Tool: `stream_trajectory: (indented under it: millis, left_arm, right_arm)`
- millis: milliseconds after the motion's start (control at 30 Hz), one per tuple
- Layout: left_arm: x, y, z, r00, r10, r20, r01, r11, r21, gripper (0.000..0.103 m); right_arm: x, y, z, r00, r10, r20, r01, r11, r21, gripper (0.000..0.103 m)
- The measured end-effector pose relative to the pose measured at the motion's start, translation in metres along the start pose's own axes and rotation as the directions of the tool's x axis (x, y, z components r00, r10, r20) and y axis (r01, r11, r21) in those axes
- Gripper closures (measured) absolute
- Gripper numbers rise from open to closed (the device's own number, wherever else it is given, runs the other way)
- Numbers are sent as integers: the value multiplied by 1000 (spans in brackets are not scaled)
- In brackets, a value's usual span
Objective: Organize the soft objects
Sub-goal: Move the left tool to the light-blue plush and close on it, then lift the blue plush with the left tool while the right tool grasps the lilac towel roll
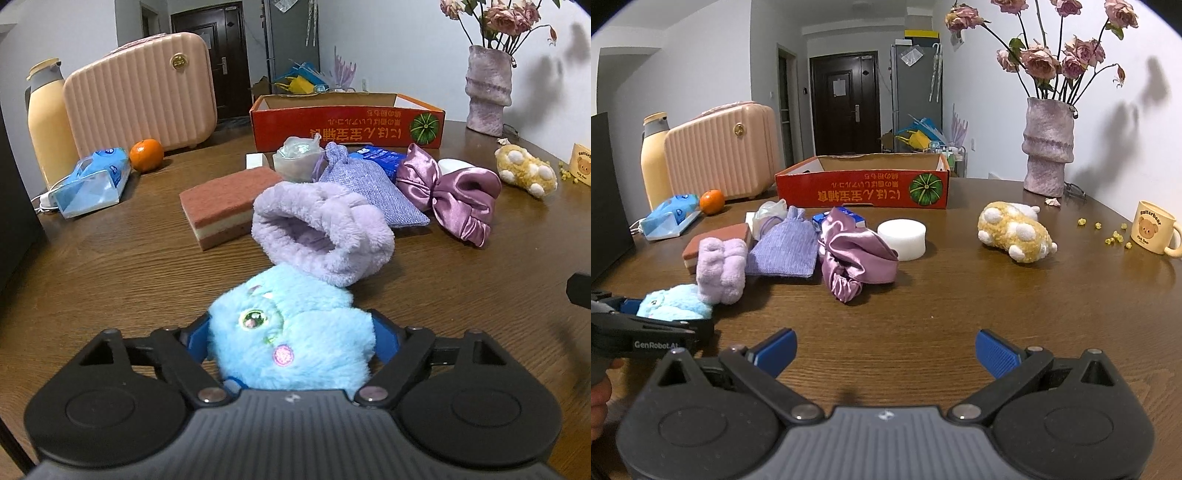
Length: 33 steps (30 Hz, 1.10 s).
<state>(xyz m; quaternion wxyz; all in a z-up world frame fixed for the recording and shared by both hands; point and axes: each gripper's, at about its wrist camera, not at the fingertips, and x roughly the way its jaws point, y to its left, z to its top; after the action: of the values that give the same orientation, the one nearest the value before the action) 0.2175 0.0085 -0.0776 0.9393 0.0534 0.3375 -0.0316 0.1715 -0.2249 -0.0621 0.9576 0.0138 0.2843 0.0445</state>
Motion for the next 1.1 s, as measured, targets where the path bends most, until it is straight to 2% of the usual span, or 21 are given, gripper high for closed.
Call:
stream_trajectory:
  millis: [367, 667, 867, 1100]
  left_arm:
    - [-15, 11, 0, 997, 3, 74, 2, 998, -64, 22]
    - [-34, 28, 2, 984, 50, 172, -24, 988, -150, 22]
    - [-39, 43, 4, 978, 80, 193, -38, 977, -210, 21]
    - [-42, 51, 3, 972, 110, 207, -63, 973, -222, 21]
  right_arm:
    - [3, 2, -3, 1000, -1, -13, 1, 1000, 1, 0]
    - [8, 7, 0, 1000, 2, -18, -3, 1000, -10, 0]
    - [13, 20, 8, 999, 30, -10, -31, 998, -46, 0]
    - [26, 51, 23, 995, 102, 7, -101, 989, -104, 0]
